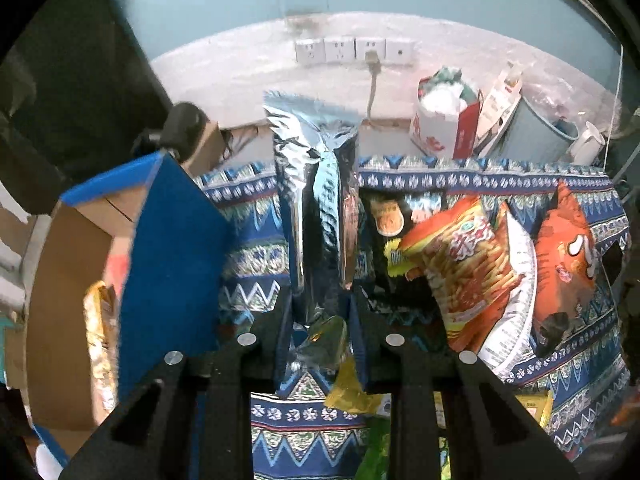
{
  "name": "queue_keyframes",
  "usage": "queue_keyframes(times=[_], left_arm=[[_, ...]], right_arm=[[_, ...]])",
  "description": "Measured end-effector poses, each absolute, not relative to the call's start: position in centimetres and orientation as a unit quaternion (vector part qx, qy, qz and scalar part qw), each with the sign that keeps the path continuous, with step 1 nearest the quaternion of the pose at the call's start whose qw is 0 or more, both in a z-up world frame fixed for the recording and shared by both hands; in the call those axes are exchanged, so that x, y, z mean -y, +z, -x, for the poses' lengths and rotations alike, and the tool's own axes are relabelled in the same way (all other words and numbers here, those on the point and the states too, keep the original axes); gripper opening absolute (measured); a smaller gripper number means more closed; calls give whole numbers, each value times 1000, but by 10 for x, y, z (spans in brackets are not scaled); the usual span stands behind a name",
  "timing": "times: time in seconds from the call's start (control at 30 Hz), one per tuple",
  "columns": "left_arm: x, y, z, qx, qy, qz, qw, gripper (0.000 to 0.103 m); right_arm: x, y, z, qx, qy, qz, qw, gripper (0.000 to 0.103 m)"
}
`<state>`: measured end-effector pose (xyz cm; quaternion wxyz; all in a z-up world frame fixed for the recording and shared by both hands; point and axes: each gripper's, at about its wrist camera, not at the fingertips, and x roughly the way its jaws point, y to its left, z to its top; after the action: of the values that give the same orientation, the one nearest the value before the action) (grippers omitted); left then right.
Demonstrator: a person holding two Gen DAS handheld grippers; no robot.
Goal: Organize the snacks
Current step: 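Grasp the silver foil pack with the left tool while the right tool grasps the black packet, then carry both packets into the cardboard box and open both tools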
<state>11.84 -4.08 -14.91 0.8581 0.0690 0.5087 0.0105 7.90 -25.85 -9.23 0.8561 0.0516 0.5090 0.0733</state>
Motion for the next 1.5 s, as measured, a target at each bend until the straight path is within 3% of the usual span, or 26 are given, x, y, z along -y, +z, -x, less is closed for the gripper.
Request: queue_keyframes(times=[1.03, 1.5], left_arm=[[-14, -50, -50, -406, 3, -49, 912, 27], [-64, -34, -31, -394, 31, -29, 918, 27]], right_arm=[[159, -29, -101, -434, 144, -28, 889, 66], [101, -15, -122, -421, 187, -25, 887, 66]])
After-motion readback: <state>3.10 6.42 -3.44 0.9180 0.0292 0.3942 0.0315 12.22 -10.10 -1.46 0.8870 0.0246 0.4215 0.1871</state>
